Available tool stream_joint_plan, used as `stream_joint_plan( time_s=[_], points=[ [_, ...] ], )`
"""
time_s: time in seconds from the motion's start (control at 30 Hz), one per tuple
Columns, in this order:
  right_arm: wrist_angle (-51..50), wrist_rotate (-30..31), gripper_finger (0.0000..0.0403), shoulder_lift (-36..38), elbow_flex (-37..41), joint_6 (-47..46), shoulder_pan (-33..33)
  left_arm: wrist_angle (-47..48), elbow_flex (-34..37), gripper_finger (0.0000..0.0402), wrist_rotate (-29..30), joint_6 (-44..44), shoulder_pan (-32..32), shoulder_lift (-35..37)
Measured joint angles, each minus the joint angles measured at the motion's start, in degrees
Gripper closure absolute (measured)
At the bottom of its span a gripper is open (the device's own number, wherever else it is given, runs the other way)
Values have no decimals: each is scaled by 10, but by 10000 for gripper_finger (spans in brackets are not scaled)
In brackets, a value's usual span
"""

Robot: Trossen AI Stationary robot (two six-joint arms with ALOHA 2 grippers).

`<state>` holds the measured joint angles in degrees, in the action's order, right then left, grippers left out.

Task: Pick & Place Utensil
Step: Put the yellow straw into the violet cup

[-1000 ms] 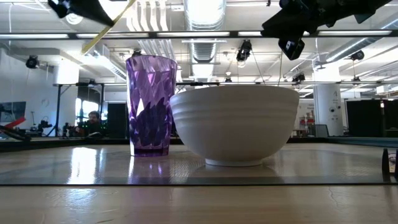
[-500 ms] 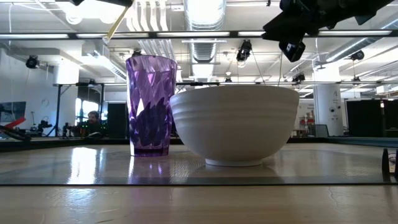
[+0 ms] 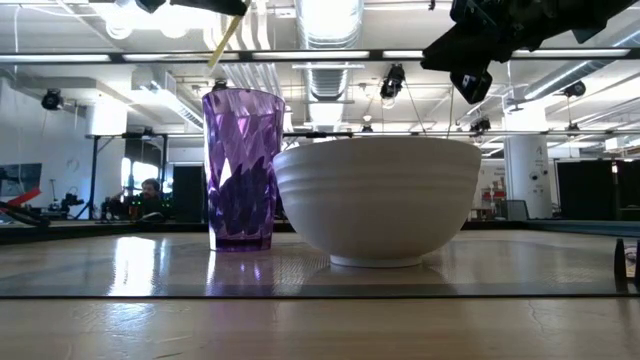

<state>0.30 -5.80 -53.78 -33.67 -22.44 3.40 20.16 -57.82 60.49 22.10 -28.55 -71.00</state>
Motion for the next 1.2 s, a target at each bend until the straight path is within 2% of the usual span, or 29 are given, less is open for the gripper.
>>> stream_joint_plan(
  time_s=[0.13, 0.2, 0.4, 0.5, 0.67, 0.73, 0.83, 0.97, 1.2],
  points=[
    [0, 0, 341, 0, 0, 0, 0, -53, 0, 401, -21, -32, 1, -14],
    [0, 0, 341, 0, 0, 1, 0, -81, 0, 401, -53, -50, 4, -16],
    [0, 0, 333, 0, 0, 1, 0, -142, 0, 401, -191, -123, 35, 8],
    [0, 0, 328, 0, 0, 0, 0, -154, 0, 401, -261, -145, 66, 33],
    [0, 0, 321, 0, 0, 0, 0, -169, 1, 401, -411, -152, 135, 58],
    [0, 0, 319, 0, 0, 0, 0, -190, 7, 401, -451, -163, 157, 60],
    [0, 0, 317, 0, 0, 0, 0, -232, 29, 401, -476, -183, 177, 62],
    [0, -1, 317, 0, 0, 0, 0, -294, 73, 401, -479, -191, 184, 74],
    [0, -1, 332, 0, 0, 1, 0, -439, 185, 401, -482, -190, 184, 97]
  ],
)
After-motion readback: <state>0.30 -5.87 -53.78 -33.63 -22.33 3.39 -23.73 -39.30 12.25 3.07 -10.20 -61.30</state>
